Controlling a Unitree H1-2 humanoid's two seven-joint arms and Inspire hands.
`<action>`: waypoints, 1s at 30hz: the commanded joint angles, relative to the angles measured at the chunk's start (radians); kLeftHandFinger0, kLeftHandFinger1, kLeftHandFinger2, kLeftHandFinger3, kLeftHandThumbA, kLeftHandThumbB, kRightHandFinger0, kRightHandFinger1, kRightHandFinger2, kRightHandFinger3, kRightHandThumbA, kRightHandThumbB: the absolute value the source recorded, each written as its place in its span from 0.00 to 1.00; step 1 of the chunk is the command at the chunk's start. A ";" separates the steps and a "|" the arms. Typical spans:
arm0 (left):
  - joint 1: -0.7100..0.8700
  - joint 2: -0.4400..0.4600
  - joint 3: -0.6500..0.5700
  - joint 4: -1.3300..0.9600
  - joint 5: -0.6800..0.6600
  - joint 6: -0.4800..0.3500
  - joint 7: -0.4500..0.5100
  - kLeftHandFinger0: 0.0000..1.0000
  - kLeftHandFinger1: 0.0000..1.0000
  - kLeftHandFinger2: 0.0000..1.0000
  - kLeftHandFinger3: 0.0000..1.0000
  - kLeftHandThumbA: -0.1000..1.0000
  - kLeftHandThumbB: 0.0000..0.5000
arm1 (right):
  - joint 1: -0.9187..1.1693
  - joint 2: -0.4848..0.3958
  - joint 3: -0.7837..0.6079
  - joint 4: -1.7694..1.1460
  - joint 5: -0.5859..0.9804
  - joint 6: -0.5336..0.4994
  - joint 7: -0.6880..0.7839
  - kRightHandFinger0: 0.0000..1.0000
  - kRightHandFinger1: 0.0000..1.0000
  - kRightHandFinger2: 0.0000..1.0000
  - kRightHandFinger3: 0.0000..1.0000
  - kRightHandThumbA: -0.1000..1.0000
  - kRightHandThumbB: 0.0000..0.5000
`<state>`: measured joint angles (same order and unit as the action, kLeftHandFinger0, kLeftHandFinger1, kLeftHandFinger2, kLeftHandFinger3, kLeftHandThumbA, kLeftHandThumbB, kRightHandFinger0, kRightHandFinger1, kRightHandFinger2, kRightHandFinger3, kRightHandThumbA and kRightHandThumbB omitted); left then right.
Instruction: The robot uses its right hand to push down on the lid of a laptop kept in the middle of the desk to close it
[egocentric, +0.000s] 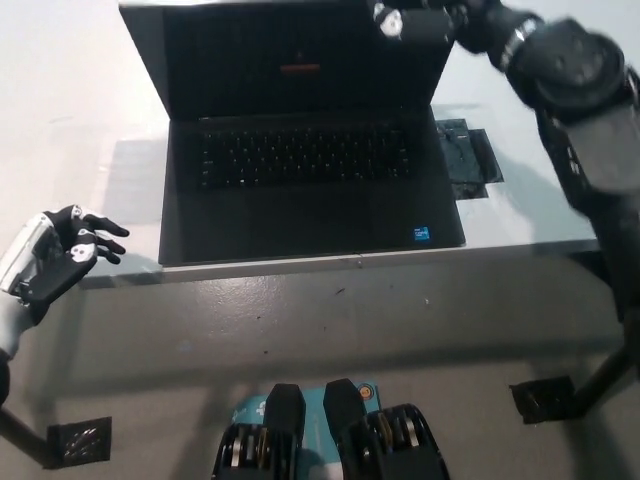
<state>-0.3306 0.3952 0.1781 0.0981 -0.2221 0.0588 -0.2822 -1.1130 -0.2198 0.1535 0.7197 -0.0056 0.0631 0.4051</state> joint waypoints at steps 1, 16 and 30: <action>-0.030 0.041 0.010 -0.022 -0.005 -0.016 -0.010 0.48 0.46 0.49 0.55 0.00 0.20 | 0.135 0.013 -0.044 -0.091 0.063 0.192 0.016 1.00 1.00 0.90 1.00 0.22 0.62; -0.031 0.048 0.010 -0.011 0.010 -0.028 -0.005 0.47 0.47 0.51 0.54 0.01 0.21 | 0.401 0.057 -0.120 -0.374 0.184 0.203 0.015 1.00 1.00 0.91 1.00 0.30 0.53; -0.034 0.043 0.016 -0.018 -0.002 -0.004 0.000 0.50 0.48 0.51 0.55 0.00 0.22 | 0.558 0.112 -0.153 -0.350 0.238 0.156 0.010 1.00 1.00 0.90 1.00 0.26 0.44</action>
<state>-0.3351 0.4063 0.1799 0.0998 -0.2148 0.0643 -0.2820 -0.5497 -0.1103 0.0168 0.3690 0.1940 0.2148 0.4054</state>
